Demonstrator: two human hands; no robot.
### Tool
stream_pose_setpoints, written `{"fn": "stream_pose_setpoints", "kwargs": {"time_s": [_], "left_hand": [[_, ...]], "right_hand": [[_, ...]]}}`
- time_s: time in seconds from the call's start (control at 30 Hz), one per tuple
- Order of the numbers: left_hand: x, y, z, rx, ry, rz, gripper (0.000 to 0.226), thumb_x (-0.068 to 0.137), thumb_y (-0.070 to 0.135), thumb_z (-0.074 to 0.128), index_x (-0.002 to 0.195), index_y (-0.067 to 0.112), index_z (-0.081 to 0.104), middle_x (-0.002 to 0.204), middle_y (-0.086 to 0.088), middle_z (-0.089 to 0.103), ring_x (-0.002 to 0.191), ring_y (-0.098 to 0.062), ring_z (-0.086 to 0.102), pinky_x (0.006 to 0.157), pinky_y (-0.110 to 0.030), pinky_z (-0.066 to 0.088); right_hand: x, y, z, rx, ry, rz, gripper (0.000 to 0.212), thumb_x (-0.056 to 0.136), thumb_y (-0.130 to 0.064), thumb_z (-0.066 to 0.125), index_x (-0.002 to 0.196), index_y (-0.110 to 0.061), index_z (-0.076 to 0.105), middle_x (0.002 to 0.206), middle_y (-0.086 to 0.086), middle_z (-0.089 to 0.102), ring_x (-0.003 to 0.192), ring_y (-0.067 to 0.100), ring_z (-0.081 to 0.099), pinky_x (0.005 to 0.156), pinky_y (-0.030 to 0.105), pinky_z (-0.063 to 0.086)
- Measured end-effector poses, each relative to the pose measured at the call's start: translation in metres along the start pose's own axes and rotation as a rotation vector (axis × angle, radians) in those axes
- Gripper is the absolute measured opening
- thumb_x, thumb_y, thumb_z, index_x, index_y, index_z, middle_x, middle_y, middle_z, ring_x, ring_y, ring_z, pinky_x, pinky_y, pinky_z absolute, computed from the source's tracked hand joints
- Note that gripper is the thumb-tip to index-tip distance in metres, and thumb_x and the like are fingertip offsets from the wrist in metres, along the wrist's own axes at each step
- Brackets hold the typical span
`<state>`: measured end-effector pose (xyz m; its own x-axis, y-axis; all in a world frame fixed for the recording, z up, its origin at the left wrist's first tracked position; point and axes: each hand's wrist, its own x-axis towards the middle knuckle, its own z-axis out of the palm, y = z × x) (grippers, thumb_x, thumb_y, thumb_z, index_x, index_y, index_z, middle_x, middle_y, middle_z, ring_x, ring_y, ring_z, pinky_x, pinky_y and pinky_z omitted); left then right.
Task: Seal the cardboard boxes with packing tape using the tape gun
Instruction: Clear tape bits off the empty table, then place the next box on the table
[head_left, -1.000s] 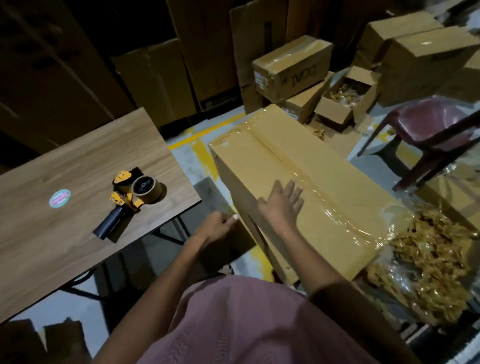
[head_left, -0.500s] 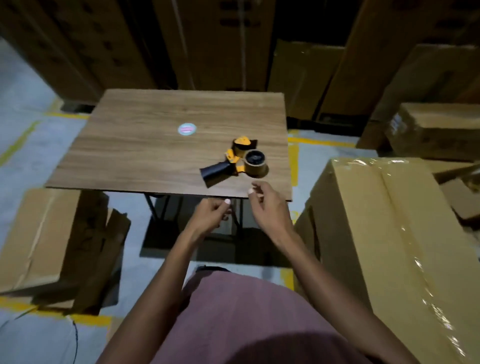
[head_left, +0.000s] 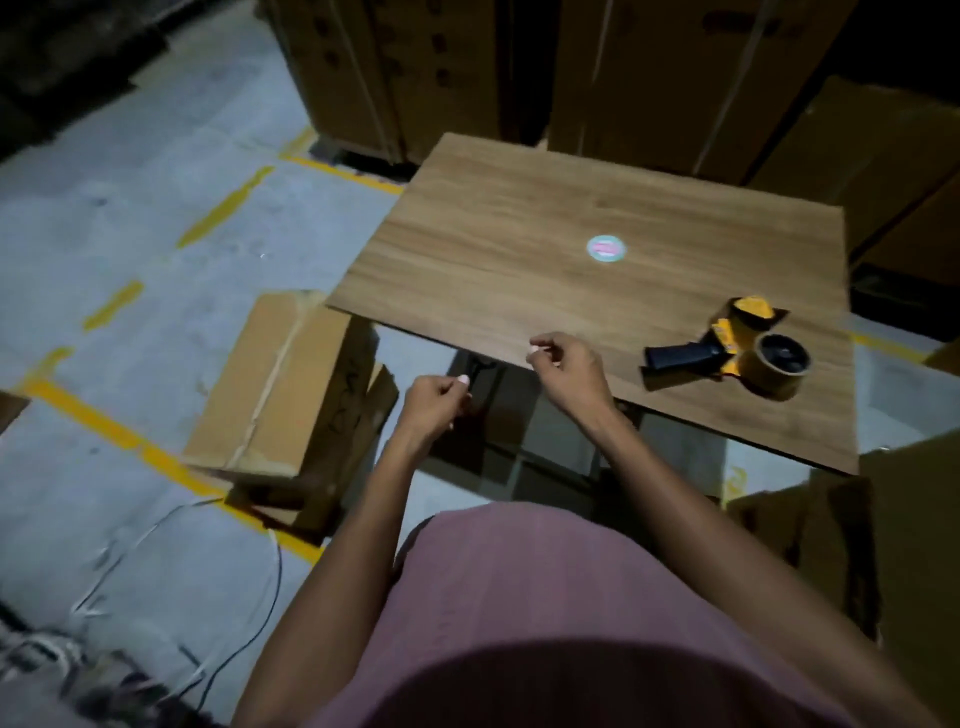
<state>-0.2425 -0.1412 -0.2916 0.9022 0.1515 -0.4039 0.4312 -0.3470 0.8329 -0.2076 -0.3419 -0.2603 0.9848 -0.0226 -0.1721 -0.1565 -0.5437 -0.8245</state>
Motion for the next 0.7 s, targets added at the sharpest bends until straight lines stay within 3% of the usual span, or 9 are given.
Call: {"fn": "stream_pose_setpoints", "kwargs": {"time_s": [0.13, 0.23, 0.3, 0.37, 0.43, 0.5, 0.6, 0.7], "left_hand": [[0.020, -0.030, -0.069, -0.071, 0.104, -0.073, 0.029, 0.104, 0.030, 0.056, 0.089, 0.011, 0.073, 0.090, -0.009, 0.076, 0.075, -0.013, 0.072, 0.062, -0.029, 0.049], [0.038, -0.043, -0.114, -0.087, 0.215, -0.100, 0.030, 0.103, 0.029, 0.058, 0.088, 0.008, 0.075, 0.075, 0.000, 0.070, 0.060, -0.005, 0.062, 0.051, -0.018, 0.045], [0.051, -0.051, -0.144, -0.073, 0.274, -0.124, 0.033, 0.102, 0.027, 0.058, 0.081, 0.007, 0.075, 0.071, -0.005, 0.068, 0.060, -0.013, 0.059, 0.050, -0.020, 0.040], [0.069, -0.064, -0.175, -0.056, 0.314, -0.151, 0.038, 0.100, 0.030, 0.060, 0.075, 0.005, 0.075, 0.073, -0.010, 0.070, 0.068, -0.022, 0.063, 0.058, -0.026, 0.040], [0.088, -0.082, -0.203, -0.100, 0.339, -0.208, 0.037, 0.096, 0.034, 0.062, 0.073, 0.008, 0.075, 0.078, -0.008, 0.075, 0.077, -0.027, 0.070, 0.069, -0.031, 0.051], [0.105, -0.102, -0.229, -0.129, 0.372, -0.262, 0.033, 0.097, 0.032, 0.062, 0.071, 0.013, 0.072, 0.082, -0.009, 0.076, 0.082, -0.028, 0.074, 0.078, -0.043, 0.059], [0.136, -0.127, -0.271, -0.116, 0.386, -0.310, 0.029, 0.102, 0.025, 0.059, 0.083, 0.006, 0.069, 0.090, -0.014, 0.075, 0.084, -0.029, 0.072, 0.073, -0.044, 0.059], [0.185, -0.173, -0.319, -0.049, 0.404, -0.389, 0.036, 0.102, 0.023, 0.057, 0.073, 0.006, 0.069, 0.087, -0.016, 0.075, 0.079, -0.035, 0.070, 0.064, -0.039, 0.052]], "right_hand": [[0.017, -0.045, 0.061, -0.027, -0.139, -0.022, 0.024, 0.097, -0.017, 0.063, 0.117, -0.015, 0.076, 0.090, 0.001, 0.072, 0.084, 0.015, 0.063, 0.074, 0.023, 0.042], [0.035, -0.074, 0.101, -0.034, -0.238, -0.012, 0.024, 0.097, -0.020, 0.062, 0.117, -0.016, 0.075, 0.093, 0.003, 0.076, 0.082, 0.021, 0.069, 0.075, 0.032, 0.055], [0.049, -0.089, 0.131, -0.047, -0.292, -0.015, 0.025, 0.097, -0.022, 0.061, 0.116, -0.016, 0.075, 0.097, 0.003, 0.078, 0.078, 0.019, 0.070, 0.080, 0.041, 0.061], [0.063, -0.105, 0.162, -0.055, -0.345, -0.002, 0.025, 0.098, -0.022, 0.060, 0.117, -0.013, 0.074, 0.099, 0.004, 0.077, 0.067, 0.011, 0.068, 0.078, 0.039, 0.061], [0.076, -0.118, 0.196, -0.052, -0.425, 0.035, 0.021, 0.101, -0.023, 0.059, 0.114, -0.013, 0.072, 0.101, 0.004, 0.075, 0.064, 0.008, 0.067, 0.076, 0.036, 0.060], [0.085, -0.127, 0.237, -0.032, -0.516, 0.118, 0.016, 0.103, -0.025, 0.057, 0.101, -0.015, 0.069, 0.099, 0.006, 0.074, 0.073, 0.016, 0.071, 0.080, 0.041, 0.064], [0.115, -0.137, 0.314, -0.028, -0.618, 0.278, 0.019, 0.104, -0.027, 0.055, 0.096, -0.014, 0.066, 0.099, 0.003, 0.071, 0.081, 0.023, 0.073, 0.068, 0.037, 0.061], [0.159, -0.140, 0.400, -0.034, -0.651, 0.426, 0.022, 0.102, -0.025, 0.056, 0.110, -0.007, 0.067, 0.108, 0.010, 0.070, 0.079, 0.025, 0.071, 0.062, 0.032, 0.055]]}}
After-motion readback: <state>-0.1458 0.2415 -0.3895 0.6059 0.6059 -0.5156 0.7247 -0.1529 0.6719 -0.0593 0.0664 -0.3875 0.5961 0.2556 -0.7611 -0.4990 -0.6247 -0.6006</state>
